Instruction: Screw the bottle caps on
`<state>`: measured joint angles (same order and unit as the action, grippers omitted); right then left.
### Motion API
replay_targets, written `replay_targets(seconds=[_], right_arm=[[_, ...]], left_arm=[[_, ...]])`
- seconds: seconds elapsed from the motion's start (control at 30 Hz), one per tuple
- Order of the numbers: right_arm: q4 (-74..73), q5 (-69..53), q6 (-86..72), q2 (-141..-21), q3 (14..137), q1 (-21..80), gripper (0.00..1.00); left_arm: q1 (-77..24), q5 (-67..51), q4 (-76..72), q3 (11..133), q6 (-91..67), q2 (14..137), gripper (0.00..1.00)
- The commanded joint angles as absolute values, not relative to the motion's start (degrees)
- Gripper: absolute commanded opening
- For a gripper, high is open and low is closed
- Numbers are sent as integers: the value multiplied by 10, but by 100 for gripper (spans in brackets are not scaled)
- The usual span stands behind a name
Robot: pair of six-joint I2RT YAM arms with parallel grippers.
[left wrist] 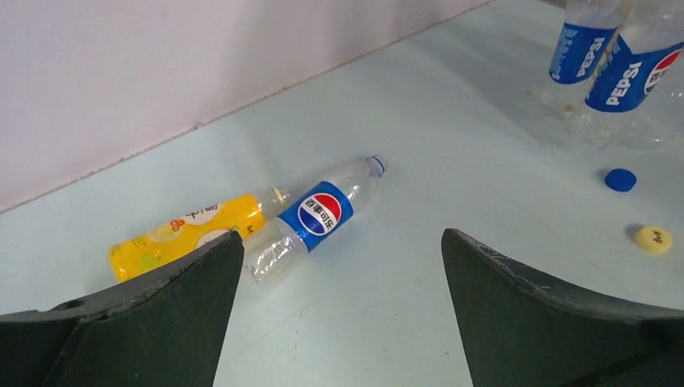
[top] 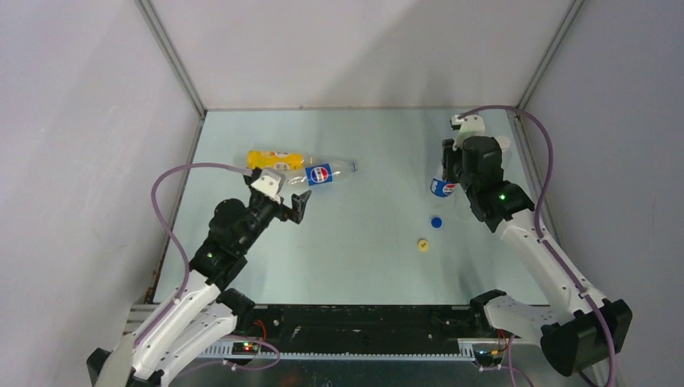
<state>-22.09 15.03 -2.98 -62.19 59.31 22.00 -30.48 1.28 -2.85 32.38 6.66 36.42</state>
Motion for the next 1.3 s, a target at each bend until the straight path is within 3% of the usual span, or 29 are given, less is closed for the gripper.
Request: replay_targets(seconds=[0.0, 0.4, 0.67, 0.93, 1.27], right_arm=[[-159, 164, -37, -631, 582, 200, 0], [-122, 142, -67, -651, 534, 182, 7], [-132, 148, -72, -643, 533, 182, 33], [-137, 145, -69, -640, 533, 182, 52], [-136, 148, -68, -621, 534, 182, 63]], left_arm=[[-295, -14, -34, 340, 81, 385, 100], [-276, -53, -43, 337, 69, 399, 100], [-271, -71, -45, 338, 67, 405, 100], [-267, -78, -45, 338, 65, 406, 100], [-264, -84, -40, 339, 63, 412, 100]])
